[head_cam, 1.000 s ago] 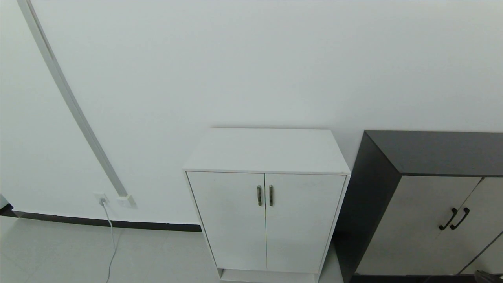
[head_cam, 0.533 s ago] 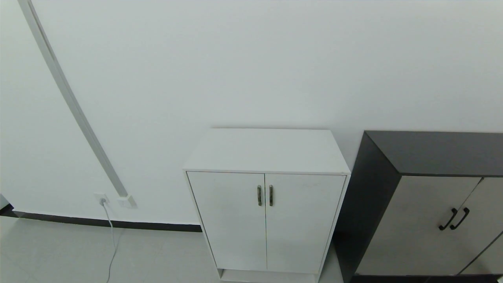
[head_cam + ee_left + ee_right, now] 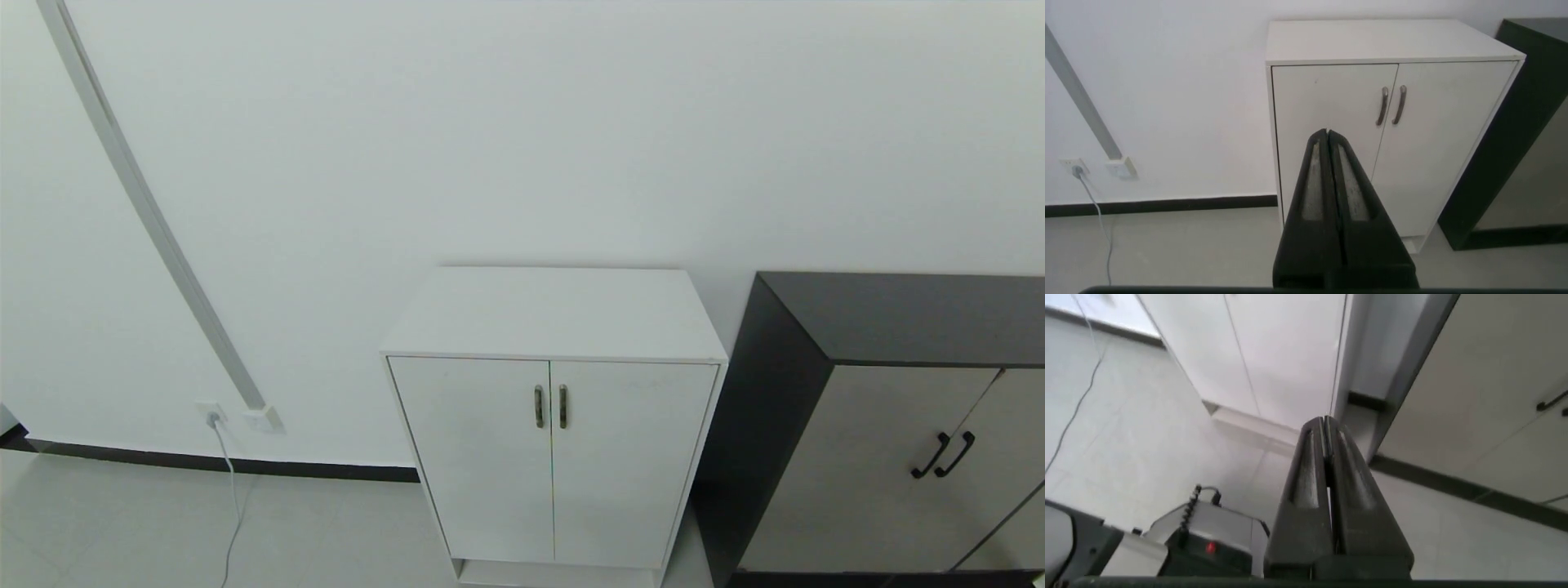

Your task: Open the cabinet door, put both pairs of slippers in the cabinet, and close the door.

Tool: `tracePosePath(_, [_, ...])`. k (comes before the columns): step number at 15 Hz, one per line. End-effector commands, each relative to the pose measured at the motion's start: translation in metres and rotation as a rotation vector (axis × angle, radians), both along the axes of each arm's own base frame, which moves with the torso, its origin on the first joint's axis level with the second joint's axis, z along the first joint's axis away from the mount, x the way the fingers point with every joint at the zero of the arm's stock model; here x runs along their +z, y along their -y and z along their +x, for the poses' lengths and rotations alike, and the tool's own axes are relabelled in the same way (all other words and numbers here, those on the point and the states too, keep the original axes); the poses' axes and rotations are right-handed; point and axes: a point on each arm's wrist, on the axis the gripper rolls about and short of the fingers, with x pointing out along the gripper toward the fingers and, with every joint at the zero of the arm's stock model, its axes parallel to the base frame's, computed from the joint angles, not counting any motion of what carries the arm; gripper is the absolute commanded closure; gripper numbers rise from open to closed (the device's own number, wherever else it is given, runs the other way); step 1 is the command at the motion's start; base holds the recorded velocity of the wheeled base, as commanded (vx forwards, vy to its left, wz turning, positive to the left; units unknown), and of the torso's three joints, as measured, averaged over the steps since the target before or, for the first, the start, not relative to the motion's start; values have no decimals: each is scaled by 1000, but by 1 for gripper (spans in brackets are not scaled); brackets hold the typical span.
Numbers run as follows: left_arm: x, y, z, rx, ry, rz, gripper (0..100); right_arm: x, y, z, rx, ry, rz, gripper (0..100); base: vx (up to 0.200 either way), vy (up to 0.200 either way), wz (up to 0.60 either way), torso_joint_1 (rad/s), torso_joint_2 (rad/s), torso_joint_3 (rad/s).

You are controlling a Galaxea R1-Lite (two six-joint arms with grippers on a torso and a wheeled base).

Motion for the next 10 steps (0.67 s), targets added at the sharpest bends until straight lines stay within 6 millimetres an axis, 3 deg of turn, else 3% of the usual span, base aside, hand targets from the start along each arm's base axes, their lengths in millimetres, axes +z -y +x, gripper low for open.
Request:
tracePosePath(1, [0,0,0,1,-1,0,100,0,1,-6,-68,73,16,100,0,0,0,0,0,0])
tracePosePath(10, [0,0,0,0,-1,0,100,-1,2,-18,-227,230,34,100,0,0,0,0,0,0])
